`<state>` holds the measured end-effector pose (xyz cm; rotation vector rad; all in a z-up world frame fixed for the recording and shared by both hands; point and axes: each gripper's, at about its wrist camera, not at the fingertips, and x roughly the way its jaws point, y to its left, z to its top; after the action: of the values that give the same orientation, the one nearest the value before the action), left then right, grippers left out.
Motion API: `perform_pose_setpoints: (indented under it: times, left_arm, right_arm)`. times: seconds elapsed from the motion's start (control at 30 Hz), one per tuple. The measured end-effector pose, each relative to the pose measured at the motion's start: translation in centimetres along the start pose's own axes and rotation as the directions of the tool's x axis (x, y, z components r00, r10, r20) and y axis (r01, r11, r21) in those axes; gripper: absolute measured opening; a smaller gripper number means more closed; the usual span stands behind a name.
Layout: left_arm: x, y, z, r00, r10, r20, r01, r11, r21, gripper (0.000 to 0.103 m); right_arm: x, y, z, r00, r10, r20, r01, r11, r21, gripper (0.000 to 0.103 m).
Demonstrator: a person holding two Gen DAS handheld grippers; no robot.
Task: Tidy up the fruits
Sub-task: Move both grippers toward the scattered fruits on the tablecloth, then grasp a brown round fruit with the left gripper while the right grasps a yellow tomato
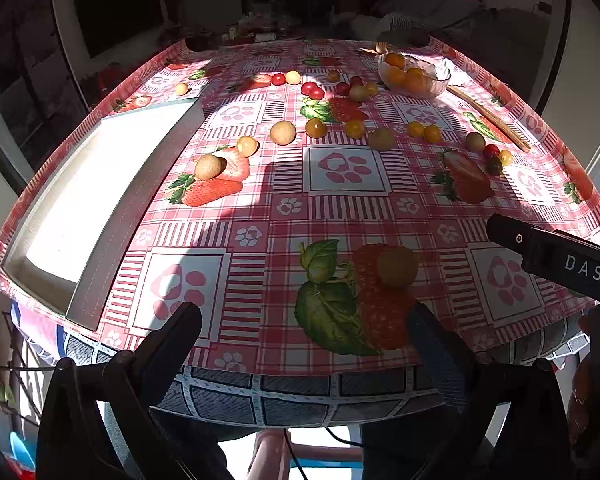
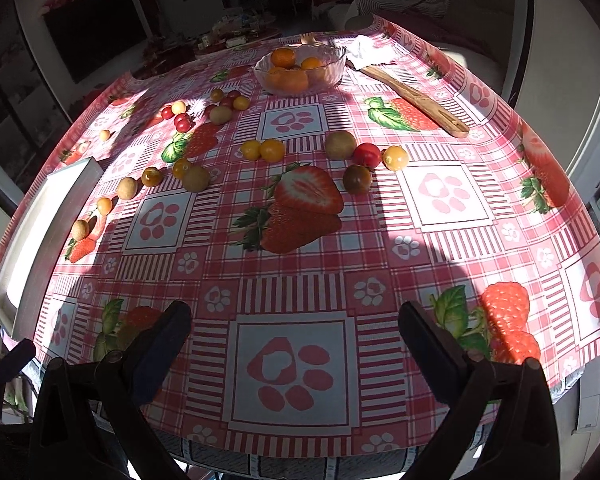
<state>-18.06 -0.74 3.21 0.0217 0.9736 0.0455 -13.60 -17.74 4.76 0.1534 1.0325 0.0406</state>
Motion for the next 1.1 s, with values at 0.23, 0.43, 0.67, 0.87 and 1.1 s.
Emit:
perform_pose_setpoints:
  times: [0.23, 0.43, 0.67, 0.87, 1.1]
  left_arm:
    - [1.0, -1.5, 0.9, 1.0, -0.022, 0.003, 0.022, 0.999, 0.043, 0.103]
    - [1.9, -1.4, 2.7, 0.999, -0.035, 0.014, 0.035, 0.999, 0.015, 0.103]
    - [4.3, -2.3, 4.8, 1.0, -0.026, -0.001, 0.026, 0.999, 0.041, 0.103]
    - [5.8, -3.0, 6.5, 0.999, -0.036, 0.007, 0.035, 0.998, 0.047, 0.103]
    - [7.6, -3.3, 8.0, 0.999, -0.035, -0.014, 0.036, 0.998, 0.053, 0.087]
  right_arm:
    - [0.2, -1.4, 0.3, 1.0, -0.027, 0.009, 0.027, 1.0, 0.013, 0.103]
    - [0.6, -2.4, 1.1, 0.999, -0.035, 0.001, 0.035, 0.999, 0.017, 0.103]
    - [1.3, -3.3, 2.5, 1.0, -0.007, 0.004, 0.007, 1.0, 0.026, 0.103]
    - [2.9, -3.9, 3.9, 1.0, 0.015, -0.009, -0.015, 0.999, 0.045, 0.103]
    - [5.0, -3.3, 6.0, 1.0, 0.018, -0.014, -0.018, 0.999, 0.028, 0.093]
